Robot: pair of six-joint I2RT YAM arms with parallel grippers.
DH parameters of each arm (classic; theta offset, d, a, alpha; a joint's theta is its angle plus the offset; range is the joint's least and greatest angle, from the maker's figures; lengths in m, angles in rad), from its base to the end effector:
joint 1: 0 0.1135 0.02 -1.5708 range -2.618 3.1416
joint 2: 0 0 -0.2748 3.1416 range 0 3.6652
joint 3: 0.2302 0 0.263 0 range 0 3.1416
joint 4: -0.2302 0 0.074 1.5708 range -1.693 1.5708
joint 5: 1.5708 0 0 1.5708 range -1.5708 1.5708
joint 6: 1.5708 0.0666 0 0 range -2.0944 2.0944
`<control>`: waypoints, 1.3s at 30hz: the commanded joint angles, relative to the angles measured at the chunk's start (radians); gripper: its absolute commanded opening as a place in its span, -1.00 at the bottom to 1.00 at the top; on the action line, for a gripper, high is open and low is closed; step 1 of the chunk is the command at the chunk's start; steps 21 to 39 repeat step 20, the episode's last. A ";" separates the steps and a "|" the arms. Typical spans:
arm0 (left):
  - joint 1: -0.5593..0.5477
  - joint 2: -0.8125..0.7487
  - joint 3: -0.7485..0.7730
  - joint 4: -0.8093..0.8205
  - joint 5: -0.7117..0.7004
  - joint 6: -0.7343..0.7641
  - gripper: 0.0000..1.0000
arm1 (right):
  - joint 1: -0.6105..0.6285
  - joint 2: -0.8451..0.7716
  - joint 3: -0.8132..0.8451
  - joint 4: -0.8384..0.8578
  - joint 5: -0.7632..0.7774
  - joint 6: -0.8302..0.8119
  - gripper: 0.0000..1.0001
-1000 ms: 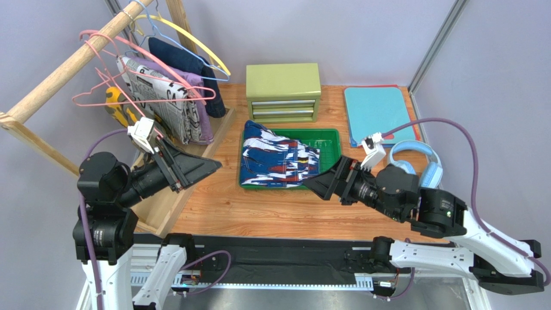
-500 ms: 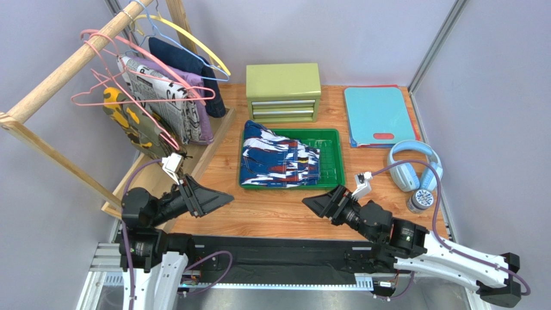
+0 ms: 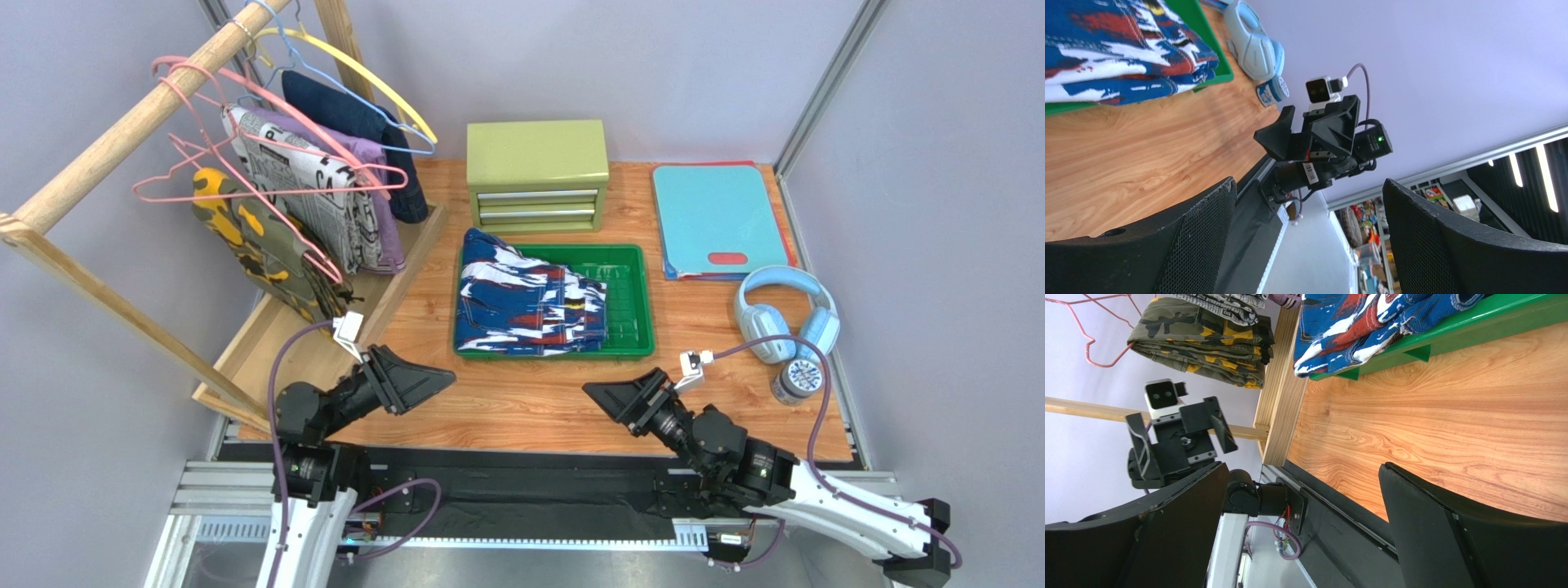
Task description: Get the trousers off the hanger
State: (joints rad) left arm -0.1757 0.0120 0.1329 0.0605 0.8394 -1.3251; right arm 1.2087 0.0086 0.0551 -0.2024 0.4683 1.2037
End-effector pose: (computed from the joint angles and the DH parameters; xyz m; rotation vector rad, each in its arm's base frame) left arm 0.0984 -0.0678 0.2286 -0.1435 1.7240 -1.7459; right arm 0.0742 0.1109 0.1670 0.3785 1.8798 1.3412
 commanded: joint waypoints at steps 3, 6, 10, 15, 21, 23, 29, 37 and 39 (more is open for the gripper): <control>-0.209 0.068 -0.093 0.280 -0.210 0.070 0.85 | 0.005 -0.059 -0.092 -0.075 0.110 0.013 1.00; -0.242 0.060 -0.180 0.366 -0.224 0.041 0.86 | 0.005 -0.059 -0.122 -0.074 0.131 0.032 1.00; -0.243 -0.004 -0.254 0.359 -0.217 0.001 0.84 | 0.005 -0.052 -0.132 -0.103 0.165 0.065 1.00; -0.243 -0.126 -0.243 0.266 -0.214 0.017 0.84 | 0.005 -0.050 -0.133 -0.120 0.171 0.068 1.00; -0.245 -0.130 -0.243 0.249 -0.200 0.026 0.84 | 0.005 -0.055 -0.133 -0.118 0.167 0.059 1.00; -0.245 -0.130 -0.243 0.249 -0.200 0.026 0.84 | 0.005 -0.055 -0.133 -0.118 0.167 0.059 1.00; -0.245 -0.130 -0.243 0.249 -0.200 0.026 0.84 | 0.005 -0.055 -0.133 -0.118 0.167 0.059 1.00; -0.245 -0.130 -0.243 0.249 -0.200 0.026 0.84 | 0.005 -0.055 -0.133 -0.118 0.167 0.059 1.00; -0.245 -0.130 -0.243 0.249 -0.200 0.026 0.84 | 0.005 -0.055 -0.133 -0.118 0.167 0.059 1.00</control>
